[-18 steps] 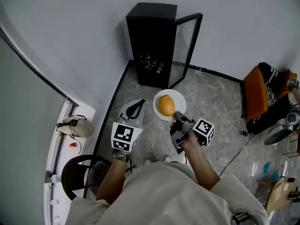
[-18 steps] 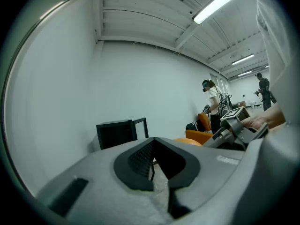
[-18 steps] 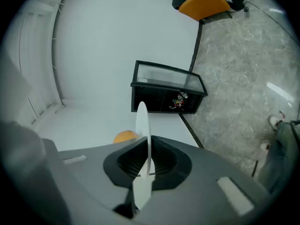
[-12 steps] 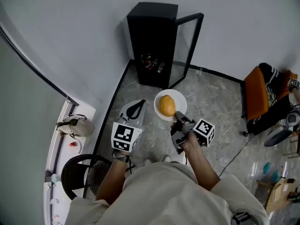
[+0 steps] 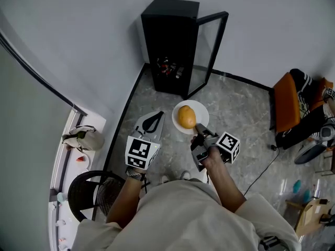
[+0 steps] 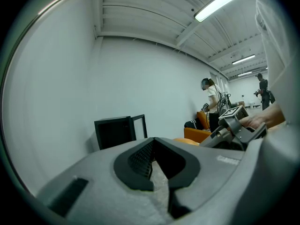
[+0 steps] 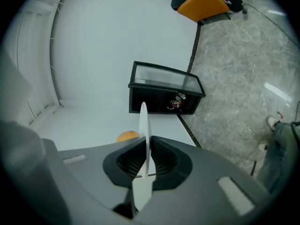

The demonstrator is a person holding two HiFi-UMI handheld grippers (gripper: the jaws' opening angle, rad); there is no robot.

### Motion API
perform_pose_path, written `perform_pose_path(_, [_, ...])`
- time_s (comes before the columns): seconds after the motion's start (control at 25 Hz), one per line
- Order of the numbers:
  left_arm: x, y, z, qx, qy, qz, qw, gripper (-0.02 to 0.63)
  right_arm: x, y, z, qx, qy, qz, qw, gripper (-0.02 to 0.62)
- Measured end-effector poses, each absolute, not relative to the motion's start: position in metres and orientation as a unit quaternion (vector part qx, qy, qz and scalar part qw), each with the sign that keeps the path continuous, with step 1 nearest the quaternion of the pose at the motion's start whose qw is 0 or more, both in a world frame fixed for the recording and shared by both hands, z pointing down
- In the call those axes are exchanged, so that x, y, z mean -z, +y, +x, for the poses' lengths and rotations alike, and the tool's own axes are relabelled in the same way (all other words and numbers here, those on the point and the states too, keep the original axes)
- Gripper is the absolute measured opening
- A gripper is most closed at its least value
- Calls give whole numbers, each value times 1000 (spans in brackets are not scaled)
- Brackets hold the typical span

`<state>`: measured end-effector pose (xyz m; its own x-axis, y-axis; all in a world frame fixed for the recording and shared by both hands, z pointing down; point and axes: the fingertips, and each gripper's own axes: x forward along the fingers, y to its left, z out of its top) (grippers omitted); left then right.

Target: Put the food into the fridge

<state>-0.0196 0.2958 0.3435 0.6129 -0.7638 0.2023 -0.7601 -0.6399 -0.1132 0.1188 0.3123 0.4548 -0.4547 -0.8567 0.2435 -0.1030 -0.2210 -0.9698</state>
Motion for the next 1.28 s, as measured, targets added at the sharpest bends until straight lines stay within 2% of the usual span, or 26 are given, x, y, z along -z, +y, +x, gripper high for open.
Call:
perform_pose_path(0.6, [-342,281,-5,122,444,-888,7,2,-445,283,136,648,574,-406,293,20])
perform_pose_path(1.28, [-345,268,21,112,481,-869,-9,2,-441,256,161,657,595,-380,266,20])
